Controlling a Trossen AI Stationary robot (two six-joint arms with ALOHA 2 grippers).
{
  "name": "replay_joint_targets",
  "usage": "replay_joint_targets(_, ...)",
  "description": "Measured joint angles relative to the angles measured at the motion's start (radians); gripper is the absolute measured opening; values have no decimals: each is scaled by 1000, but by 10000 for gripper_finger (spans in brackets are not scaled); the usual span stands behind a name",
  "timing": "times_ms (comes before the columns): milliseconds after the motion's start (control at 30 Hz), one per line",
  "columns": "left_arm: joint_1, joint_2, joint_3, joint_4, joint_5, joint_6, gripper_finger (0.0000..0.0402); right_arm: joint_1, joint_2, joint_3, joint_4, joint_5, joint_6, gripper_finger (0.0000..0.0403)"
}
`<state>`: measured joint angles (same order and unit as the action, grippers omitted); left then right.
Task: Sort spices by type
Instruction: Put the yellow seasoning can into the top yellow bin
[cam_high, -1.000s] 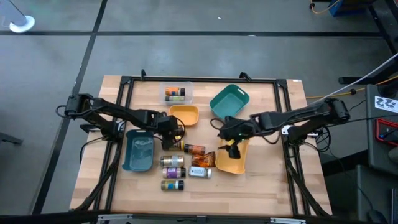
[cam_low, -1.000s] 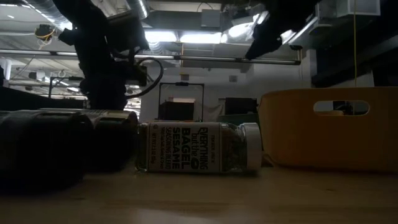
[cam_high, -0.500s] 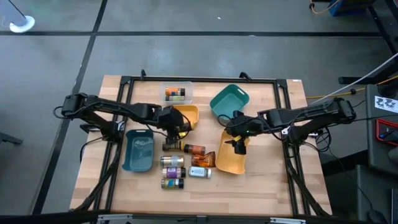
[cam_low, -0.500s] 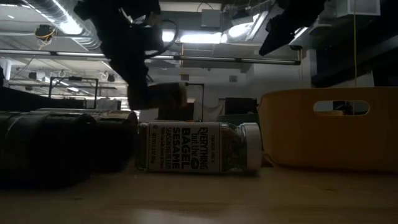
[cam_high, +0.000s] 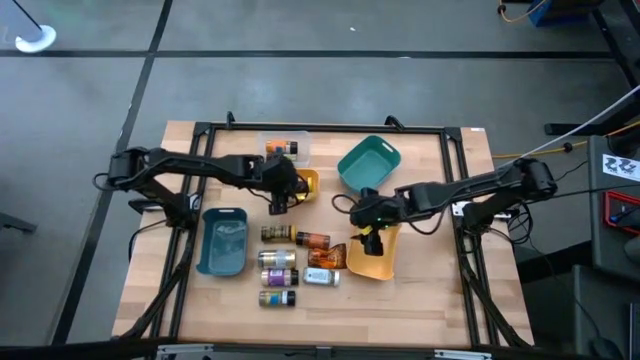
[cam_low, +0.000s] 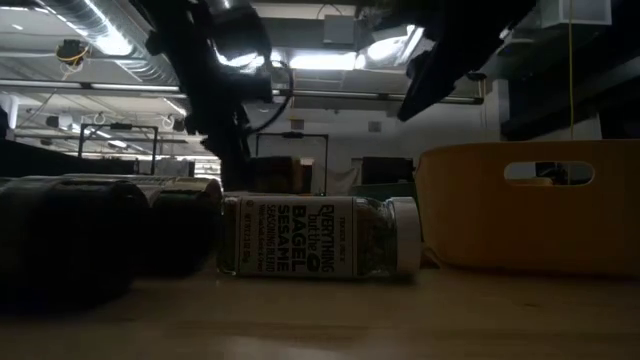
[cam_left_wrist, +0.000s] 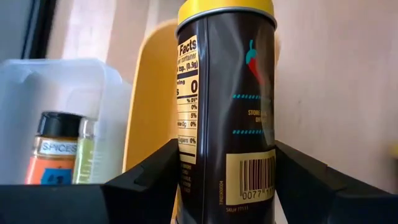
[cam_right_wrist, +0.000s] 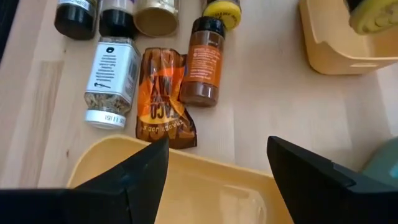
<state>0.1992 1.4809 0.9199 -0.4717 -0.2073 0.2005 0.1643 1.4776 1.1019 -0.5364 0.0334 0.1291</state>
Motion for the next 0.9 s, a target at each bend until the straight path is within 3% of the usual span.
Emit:
replay_joint_targets(467, 5, 147, 0, 27, -10, 3, 210, 0, 48, 0, 59, 0, -6, 270)
replay_joint_targets(900, 5, 163, 0, 47, -18, 12, 210, 0, 48, 0, 63, 0, -7, 270)
